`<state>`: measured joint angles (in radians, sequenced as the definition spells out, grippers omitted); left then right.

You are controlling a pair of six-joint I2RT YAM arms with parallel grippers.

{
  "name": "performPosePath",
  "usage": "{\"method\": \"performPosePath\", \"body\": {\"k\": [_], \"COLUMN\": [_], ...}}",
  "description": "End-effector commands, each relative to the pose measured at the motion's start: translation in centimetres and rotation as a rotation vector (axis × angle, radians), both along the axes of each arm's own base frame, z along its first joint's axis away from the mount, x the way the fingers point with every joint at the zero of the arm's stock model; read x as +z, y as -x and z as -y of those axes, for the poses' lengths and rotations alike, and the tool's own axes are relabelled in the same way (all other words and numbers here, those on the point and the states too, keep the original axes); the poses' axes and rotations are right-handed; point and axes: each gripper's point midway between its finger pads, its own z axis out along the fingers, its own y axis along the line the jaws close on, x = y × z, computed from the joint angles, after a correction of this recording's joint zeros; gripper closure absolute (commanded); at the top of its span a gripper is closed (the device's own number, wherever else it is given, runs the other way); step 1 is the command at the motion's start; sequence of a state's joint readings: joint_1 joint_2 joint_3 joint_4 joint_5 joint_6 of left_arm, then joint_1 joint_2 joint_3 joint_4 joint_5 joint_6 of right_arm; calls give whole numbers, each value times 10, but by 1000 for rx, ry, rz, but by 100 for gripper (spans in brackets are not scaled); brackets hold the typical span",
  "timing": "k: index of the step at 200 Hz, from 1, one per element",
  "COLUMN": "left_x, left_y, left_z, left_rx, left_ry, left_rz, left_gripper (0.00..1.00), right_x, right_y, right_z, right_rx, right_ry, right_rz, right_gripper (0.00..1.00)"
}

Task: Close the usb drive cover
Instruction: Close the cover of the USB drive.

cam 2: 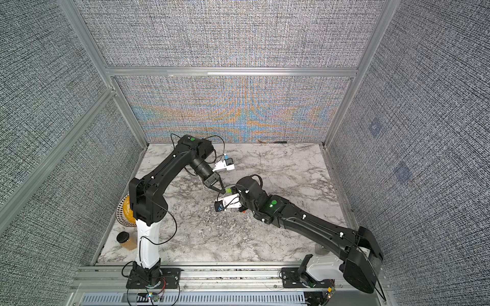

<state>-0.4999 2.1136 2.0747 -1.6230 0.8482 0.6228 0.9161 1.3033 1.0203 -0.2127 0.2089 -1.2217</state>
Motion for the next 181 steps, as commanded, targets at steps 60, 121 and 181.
{"method": "performPosePath", "body": {"k": [60, 121, 181], "left_x": [15, 21, 22], "left_y": [16, 17, 17], "left_z": [-2, -3, -6], "left_rx": [-2, -1, 7], "left_ry": [8, 11, 5], "left_rz": [-58, -49, -39], "left_gripper": [100, 100, 100], "right_x": [17, 14, 18], "right_y": [6, 1, -3], "right_z": [-24, -19, -16], "right_rx": [90, 53, 39], "right_ry": [-66, -39, -34], "right_rz": [28, 28, 45], "right_gripper": [100, 92, 88]}}
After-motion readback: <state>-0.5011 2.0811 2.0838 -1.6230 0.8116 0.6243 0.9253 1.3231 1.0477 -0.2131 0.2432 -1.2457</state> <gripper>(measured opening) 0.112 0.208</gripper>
